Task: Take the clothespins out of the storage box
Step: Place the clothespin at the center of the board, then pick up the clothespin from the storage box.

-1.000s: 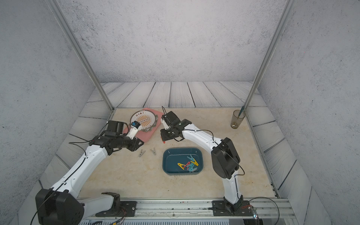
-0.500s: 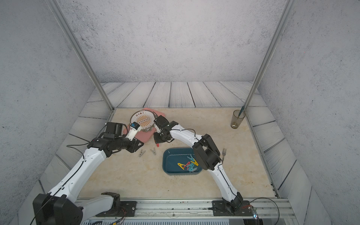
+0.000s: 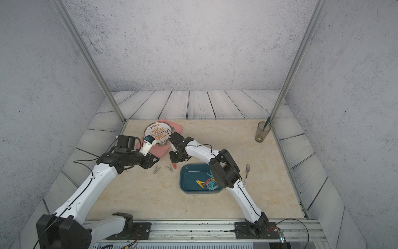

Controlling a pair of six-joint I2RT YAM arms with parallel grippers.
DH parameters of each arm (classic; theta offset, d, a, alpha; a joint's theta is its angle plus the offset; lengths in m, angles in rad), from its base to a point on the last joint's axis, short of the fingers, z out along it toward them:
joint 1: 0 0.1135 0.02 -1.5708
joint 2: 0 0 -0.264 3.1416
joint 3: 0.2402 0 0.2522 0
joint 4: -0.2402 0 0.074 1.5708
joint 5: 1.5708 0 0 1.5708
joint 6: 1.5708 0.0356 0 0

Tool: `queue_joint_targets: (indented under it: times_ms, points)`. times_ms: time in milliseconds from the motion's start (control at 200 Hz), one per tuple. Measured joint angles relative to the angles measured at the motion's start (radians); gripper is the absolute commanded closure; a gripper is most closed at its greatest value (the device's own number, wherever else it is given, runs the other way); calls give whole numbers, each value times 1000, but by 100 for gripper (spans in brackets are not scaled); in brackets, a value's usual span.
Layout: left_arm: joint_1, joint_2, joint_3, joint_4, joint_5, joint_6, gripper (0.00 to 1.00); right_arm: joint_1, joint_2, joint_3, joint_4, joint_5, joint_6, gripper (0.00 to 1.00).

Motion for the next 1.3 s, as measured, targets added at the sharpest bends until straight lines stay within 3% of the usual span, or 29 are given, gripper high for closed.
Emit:
queue_joint_targets:
  times_ms: [215,545,766,1026,1301]
  points:
    - [0,1,-2,3,14,0,59,-4,-109,-109,-5,67,-49,61]
    - [-17,25,-2,7,20,0,59,-67,-651,-475,43,217,-104,56]
    - [-51,58,-1,15,19,2,59,-121,-927,-793,75,338,-105,53]
    - [-169,126,35,16,-19,16,59,-127,-1274,-1166,140,388,-46,53]
    - [-319,285,213,10,-82,91,59,-127,-1413,-1199,157,386,4,53]
